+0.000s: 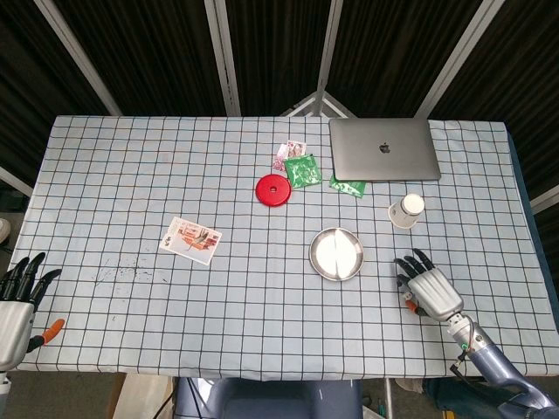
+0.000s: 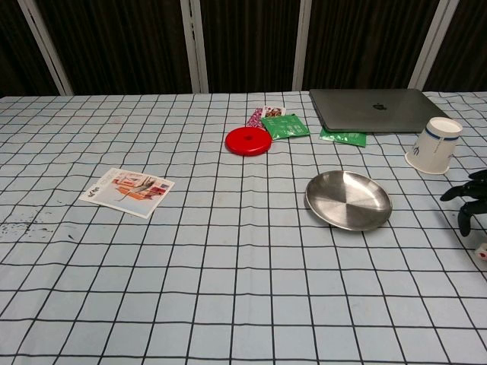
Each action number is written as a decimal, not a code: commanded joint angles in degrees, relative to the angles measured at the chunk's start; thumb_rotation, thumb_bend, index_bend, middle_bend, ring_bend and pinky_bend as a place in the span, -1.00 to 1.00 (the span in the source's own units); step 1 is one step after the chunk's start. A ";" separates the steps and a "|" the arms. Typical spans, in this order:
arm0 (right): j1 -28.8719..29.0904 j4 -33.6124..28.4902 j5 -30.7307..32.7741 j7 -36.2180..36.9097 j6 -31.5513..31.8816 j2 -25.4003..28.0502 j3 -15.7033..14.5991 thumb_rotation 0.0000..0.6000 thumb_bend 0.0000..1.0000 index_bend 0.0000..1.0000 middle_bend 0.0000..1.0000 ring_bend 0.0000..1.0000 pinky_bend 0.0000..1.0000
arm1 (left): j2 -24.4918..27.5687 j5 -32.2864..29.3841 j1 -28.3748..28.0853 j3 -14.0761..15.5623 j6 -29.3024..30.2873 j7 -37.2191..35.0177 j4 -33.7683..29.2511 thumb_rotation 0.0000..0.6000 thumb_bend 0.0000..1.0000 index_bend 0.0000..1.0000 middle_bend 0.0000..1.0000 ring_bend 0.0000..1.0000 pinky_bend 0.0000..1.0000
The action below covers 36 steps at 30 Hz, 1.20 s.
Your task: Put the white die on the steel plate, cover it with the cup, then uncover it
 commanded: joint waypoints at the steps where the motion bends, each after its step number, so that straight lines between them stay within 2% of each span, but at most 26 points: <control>1: 0.01 0.51 0.12 0.44 0.17 -0.19 -0.12 1.00 -0.38 -0.07 -0.66 -0.70 -1.00 | -0.14 -0.06 -0.09 0.03 -0.23 0.32 -0.01 1.00 -0.47 -0.62 -1.00 -1.00 -0.74; 25: 0.30 3.06 0.85 1.76 0.43 -1.32 -1.14 1.00 -0.33 -0.02 -0.65 -0.69 -1.00 | -0.64 -0.38 -0.25 0.12 -0.72 1.87 -0.18 1.00 -0.47 -0.62 -1.00 -1.00 -0.74; 36: 0.54 3.99 1.15 1.31 0.44 -2.05 -1.25 1.00 -0.29 0.11 -0.60 -0.64 -0.96 | -0.66 -0.64 -0.37 0.18 -1.09 2.40 -0.32 1.00 -0.47 -0.62 -1.00 -1.00 -0.74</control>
